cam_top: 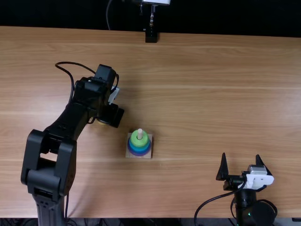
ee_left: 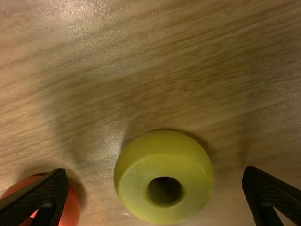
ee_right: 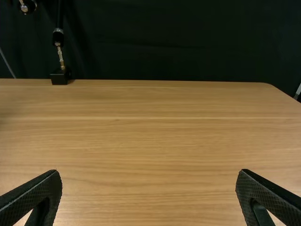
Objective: Build the Hanoi tower: stack the rings onto the peg from bottom to top in this color order: purple, dark blue, light blue, dark green, light green, yellow, orange.
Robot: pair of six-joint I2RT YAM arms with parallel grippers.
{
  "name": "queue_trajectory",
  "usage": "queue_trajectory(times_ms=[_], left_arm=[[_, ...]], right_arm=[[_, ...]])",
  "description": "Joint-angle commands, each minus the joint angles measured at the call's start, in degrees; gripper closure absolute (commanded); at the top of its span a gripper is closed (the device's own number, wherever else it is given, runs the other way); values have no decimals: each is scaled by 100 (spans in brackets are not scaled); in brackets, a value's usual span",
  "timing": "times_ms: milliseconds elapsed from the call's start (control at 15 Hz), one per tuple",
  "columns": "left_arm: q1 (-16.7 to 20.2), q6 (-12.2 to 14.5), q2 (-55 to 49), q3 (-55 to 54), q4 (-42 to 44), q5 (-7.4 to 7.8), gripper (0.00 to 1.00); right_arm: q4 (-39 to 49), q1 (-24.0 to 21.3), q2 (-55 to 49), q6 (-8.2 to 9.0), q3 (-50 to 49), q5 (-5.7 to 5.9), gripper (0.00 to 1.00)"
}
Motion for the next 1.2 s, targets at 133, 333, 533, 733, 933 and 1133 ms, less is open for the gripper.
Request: queue_trajectory(times_ms=[133,333,533,733,933,1133], left_arm=[[-56,58,99,-102,-12,-12,0],[-56,5,99,-120,-1,-23,50],[-56,-5,99,-128,-1,-23,91],[-64,-5,90,-120,9,-12,100],[-152,5,63,-111,-1,-23,100],[-170,-16,-86,74,-96,-12,100]], right_arm=[[-112,-43,-73,47,-84,107,0],[-112,-43,-73,47,-84,107,0],[-112,-34,-73,47,-84,107,0],[-112,-43,-73,47,-84,107,0],[-112,-43,-73,47,-84,107,0],[-112,-43,-73,47,-84,107,0]])
